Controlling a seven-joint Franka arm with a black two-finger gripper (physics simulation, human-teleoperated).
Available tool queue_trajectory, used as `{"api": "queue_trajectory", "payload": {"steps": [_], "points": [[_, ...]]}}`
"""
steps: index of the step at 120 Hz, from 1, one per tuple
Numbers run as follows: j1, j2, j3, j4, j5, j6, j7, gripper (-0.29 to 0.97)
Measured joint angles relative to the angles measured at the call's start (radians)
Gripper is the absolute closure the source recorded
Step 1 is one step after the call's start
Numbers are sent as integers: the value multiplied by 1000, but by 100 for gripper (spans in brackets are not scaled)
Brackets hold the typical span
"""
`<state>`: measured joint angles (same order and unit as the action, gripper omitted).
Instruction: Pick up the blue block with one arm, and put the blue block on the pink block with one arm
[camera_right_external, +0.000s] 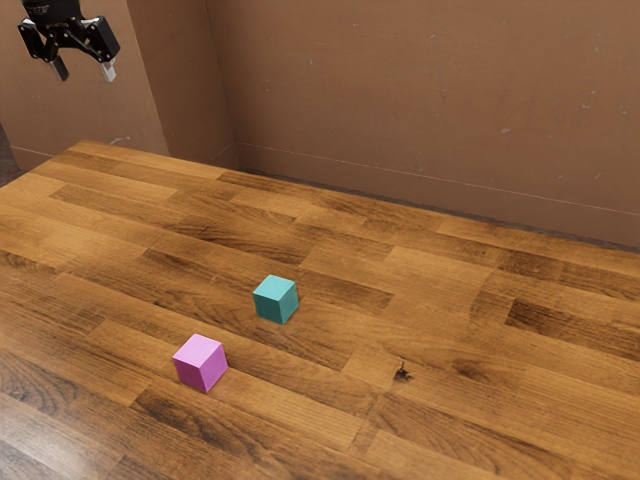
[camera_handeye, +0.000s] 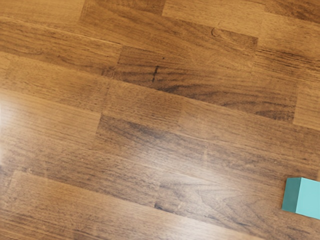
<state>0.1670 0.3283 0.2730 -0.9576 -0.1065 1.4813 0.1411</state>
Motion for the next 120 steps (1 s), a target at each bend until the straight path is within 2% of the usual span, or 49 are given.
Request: {"api": "queue_trajectory", "payload": {"steps": [45, 55, 59, 68, 84, 98, 120], "points": [[18, 8, -13, 53, -3, -28, -15, 2], [16, -70, -15, 74, 2, -48, -39, 2], [-24, -134, -15, 76, 23, -54, -49, 2], [-194, -218, -15, 82, 90, -64, -68, 2], [-376, -262, 0, 84, 145, -75, -96, 2], [-407, -265, 11, 83, 162, -80, -115, 2], [-380, -257, 25, 61, 172, -83, -139, 2]]}}
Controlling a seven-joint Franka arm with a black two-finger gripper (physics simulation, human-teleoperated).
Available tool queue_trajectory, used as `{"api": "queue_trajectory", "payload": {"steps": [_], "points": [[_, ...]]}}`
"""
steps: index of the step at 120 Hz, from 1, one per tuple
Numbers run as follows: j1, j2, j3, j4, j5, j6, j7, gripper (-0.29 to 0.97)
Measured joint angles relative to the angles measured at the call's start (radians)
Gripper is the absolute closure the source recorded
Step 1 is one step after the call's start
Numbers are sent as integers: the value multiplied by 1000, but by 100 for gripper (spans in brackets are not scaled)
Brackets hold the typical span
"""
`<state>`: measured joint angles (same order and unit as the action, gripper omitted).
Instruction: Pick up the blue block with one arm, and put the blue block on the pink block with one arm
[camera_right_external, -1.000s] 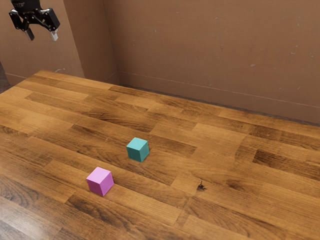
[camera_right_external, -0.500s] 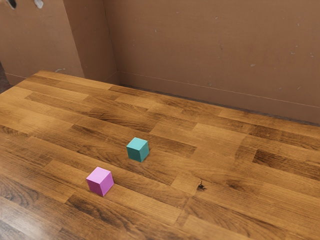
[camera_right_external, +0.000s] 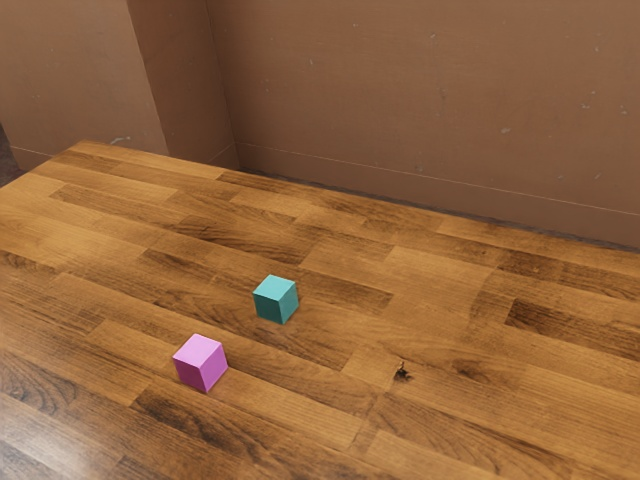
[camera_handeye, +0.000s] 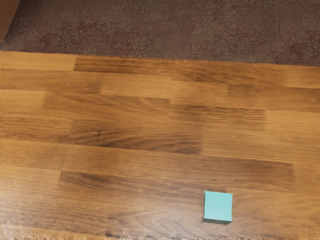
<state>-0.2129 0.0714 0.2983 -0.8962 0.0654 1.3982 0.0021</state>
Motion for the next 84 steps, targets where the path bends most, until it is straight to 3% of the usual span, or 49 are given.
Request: {"api": "queue_trajectory", "payload": {"steps": [15, 27, 33, 56, 65, 75, 84], "points": [[15, 20, 14, -154, 3, 27, -13, 2], [-25, -125, 21, -486, 5, 116, -23, 2], [-18, -162, 22, -572, 6, 145, -27, 2], [36, -80, 17, -651, -39, 267, -42, 2], [106, -43, -52, -663, -45, 316, -40, 2], [248, -14, -191, -689, -48, 381, -37, 2], [307, 23, -231, -701, -51, 435, -35, 2]]}}
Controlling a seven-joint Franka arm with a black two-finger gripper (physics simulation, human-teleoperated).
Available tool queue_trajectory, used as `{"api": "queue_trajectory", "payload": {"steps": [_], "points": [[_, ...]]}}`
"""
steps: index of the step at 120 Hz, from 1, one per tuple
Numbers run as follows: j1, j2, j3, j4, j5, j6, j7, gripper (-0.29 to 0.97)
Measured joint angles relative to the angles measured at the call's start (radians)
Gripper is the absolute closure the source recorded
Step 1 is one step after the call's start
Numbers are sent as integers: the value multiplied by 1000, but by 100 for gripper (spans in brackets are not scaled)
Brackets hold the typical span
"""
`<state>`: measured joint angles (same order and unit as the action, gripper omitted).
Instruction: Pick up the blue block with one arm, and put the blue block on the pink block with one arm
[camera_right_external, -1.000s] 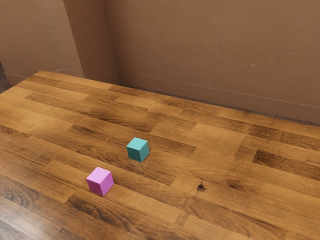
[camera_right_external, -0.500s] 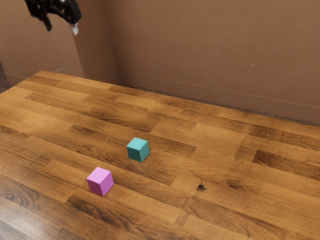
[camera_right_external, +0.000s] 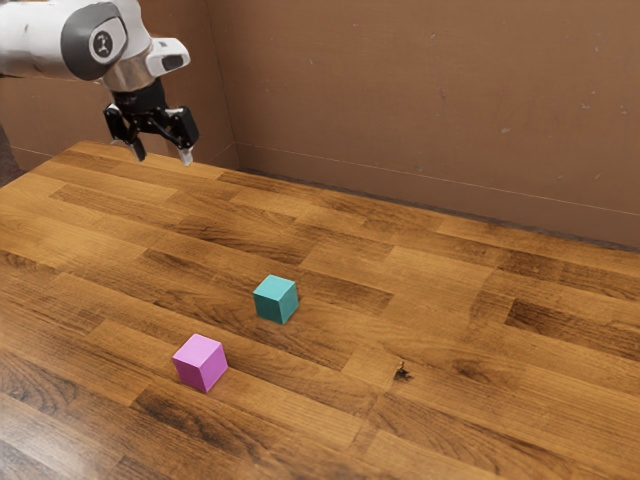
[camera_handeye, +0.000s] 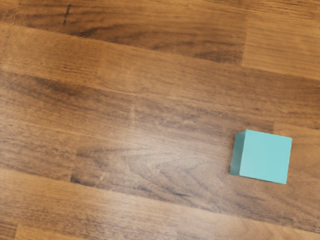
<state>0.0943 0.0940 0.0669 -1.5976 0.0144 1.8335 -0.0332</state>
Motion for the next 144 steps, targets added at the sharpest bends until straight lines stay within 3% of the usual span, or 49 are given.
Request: {"api": "queue_trajectory", "payload": {"steps": [34, 56, 107, 144], "points": [[42, 240, -7, -48, -38, 178, 6, 2], [4, 241, -12, -166, -59, 278, 8, 2], [-99, 340, -18, -179, -65, 404, 31, 2], [-116, 368, -29, -174, -96, 500, 111, 2]]}}
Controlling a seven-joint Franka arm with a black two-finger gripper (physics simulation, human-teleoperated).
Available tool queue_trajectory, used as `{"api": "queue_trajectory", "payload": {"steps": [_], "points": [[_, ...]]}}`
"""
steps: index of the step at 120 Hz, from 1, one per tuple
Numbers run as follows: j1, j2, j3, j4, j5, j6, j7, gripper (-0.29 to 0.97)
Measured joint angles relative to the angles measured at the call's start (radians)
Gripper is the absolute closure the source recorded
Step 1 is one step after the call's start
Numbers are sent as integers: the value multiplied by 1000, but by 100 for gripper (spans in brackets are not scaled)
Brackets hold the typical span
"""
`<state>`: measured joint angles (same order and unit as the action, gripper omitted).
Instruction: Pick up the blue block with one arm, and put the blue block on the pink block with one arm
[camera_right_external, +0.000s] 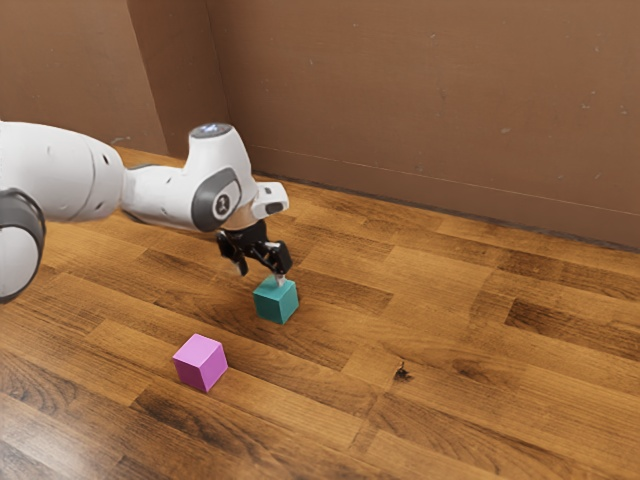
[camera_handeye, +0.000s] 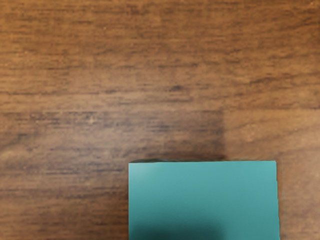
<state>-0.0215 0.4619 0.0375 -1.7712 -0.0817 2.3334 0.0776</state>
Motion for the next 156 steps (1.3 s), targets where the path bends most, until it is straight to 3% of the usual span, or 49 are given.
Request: {"api": "queue_trajectory", "payload": {"steps": [57, 89, 156], "points": [[-5, 1, -4, 1, -36, -71, -7, 2], [-9, 60, -2, 79, -37, -91, -3, 2], [-8, 59, 0, 93, -42, -148, 126, 2]]}}
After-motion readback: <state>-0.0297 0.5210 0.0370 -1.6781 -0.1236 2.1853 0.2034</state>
